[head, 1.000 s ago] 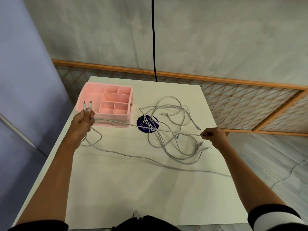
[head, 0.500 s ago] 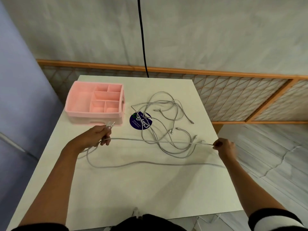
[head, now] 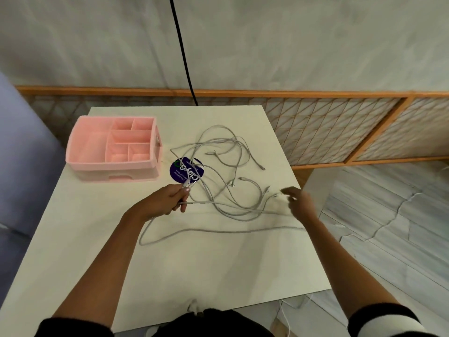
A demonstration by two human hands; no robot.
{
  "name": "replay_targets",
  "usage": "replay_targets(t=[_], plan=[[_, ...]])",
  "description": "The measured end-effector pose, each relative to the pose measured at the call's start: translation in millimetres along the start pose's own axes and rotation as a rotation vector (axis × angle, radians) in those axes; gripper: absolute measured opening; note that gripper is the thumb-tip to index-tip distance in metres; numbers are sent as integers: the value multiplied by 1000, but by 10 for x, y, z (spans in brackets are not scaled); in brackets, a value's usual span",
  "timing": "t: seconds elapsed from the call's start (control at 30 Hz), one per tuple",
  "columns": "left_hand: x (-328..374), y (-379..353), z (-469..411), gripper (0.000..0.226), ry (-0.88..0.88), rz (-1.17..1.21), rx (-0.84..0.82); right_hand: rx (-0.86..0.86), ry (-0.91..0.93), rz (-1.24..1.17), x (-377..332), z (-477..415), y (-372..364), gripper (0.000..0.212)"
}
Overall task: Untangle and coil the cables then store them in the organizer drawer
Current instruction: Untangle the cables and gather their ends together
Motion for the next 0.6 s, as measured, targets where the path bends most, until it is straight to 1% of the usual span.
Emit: replay_targets(t=[0.03,0.07,0.1,0.17,0.2,0.23,0.3,0.37,0.43,0.5,0.6], plan=[[27,-27,-9,33,-6,-9,-1,-102,121,-108,-381,-17,-162,30],[57,-50,-12,33,-12,-17,0,-240,215,-201,-774,31,-341,23],[86,-69,-17,33,-17,-23,4,-397,279,-267,-1153,121,-527,20],[121,-65,-18,33,-28,-21,29,-705,382,-278,-1798,408,-833,24],[123,-44,-13,33,-30,-22,49,-821,429,-248,-2014,554,-940,25],[111,-14,-8,34,-28,-30,68,-895,458,-236,-2147,664,-1012,24],[61,58,14,34,-20,-35,95,-918,463,-273,-2244,729,-1026,28],[3,166,77,34,-11,-2,132,-865,466,-330,-2213,692,-964,33],[1,315,186,35,-20,54,193,-828,472,-350,-2111,651,-895,33],[10,515,310,34,-42,141,279,-820,452,-322,-1971,619,-834,31],[-173,963,496,34,-39,339,486,-796,397,-222,-1645,507,-804,25]])
Point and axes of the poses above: each hand's wrist, its own z-axis away from the middle knuckle, its own y-axis out of the back of the hand, x = y × z, the point moved 10 cm from there along -z, towards the middle knuckle, and after that the axes turned 5 degrees about z, right-handed, at the moved point
